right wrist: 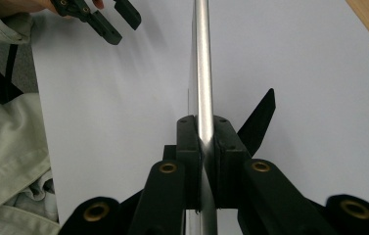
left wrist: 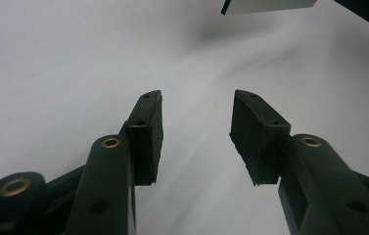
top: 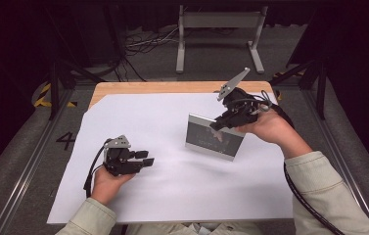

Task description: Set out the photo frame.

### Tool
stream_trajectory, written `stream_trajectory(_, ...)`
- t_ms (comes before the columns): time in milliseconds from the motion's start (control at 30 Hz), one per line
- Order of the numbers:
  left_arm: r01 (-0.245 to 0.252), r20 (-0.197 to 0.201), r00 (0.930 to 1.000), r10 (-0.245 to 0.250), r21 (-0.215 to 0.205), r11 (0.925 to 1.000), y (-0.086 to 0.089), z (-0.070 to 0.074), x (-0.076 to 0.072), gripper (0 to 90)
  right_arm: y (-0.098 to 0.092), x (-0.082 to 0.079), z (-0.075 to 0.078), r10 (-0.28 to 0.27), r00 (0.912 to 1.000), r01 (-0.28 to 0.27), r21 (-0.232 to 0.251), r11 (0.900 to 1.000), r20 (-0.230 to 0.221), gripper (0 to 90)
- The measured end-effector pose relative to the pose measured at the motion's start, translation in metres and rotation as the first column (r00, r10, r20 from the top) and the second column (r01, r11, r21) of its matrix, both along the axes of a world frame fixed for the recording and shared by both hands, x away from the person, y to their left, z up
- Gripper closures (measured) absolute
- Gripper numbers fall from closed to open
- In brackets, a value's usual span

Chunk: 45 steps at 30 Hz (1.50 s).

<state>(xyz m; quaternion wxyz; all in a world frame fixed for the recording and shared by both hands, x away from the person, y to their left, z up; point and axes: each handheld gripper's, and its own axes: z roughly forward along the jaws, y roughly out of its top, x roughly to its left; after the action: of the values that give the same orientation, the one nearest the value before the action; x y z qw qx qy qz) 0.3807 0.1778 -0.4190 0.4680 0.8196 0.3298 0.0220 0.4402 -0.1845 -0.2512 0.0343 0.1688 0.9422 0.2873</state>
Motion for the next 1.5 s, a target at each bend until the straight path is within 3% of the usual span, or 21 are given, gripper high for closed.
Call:
stream_trajectory(300, -0.037, 0.021, 0.9991, 0.037, 0.012, 0.9992, 0.013, -0.001, -0.009, 55.4, 0.011, 0.012, -0.005, 0.077, 0.9970, -0.077, -0.048, 0.996, -0.009, 83.9)
stream_trajectory(533, -0.060, 0.021, 0.9980, 0.059, 0.013, 0.9981, 0.020, -0.002, -0.016, 55.3, 0.019, 0.019, -0.011, 0.111, 0.9936, -0.112, -0.042, 0.993, -0.023, 83.8)
stream_trajectory(733, -0.066, 0.029, 0.9974, 0.066, 0.019, 0.9976, 0.024, -0.002, -0.018, 55.8, 0.026, 0.022, -0.016, 0.179, 0.9836, -0.180, -0.039, 0.983, -0.022, 83.8)
stream_trajectory(867, -0.070, 0.014, 0.9975, 0.070, 0.006, 0.9975, 0.023, -0.003, -0.018, 55.8, 0.028, 0.025, -0.021, 0.219, 0.9753, -0.220, -0.035, 0.975, -0.029, 83.8)
stream_trajectory(1167, -0.054, 0.007, 0.9985, 0.054, 0.007, 0.9985, 0.020, -0.004, -0.016, 55.8, 0.027, 0.029, -0.031, 0.268, 0.9620, -0.271, -0.049, 0.961, -0.051, 83.8)
stream_trajectory(1500, -0.043, 0.005, 0.9991, 0.043, 0.011, 0.9990, 0.017, -0.004, -0.014, 55.8, 0.025, 0.031, -0.040, 0.287, 0.9552, -0.291, -0.047, 0.956, -0.071, 83.8)
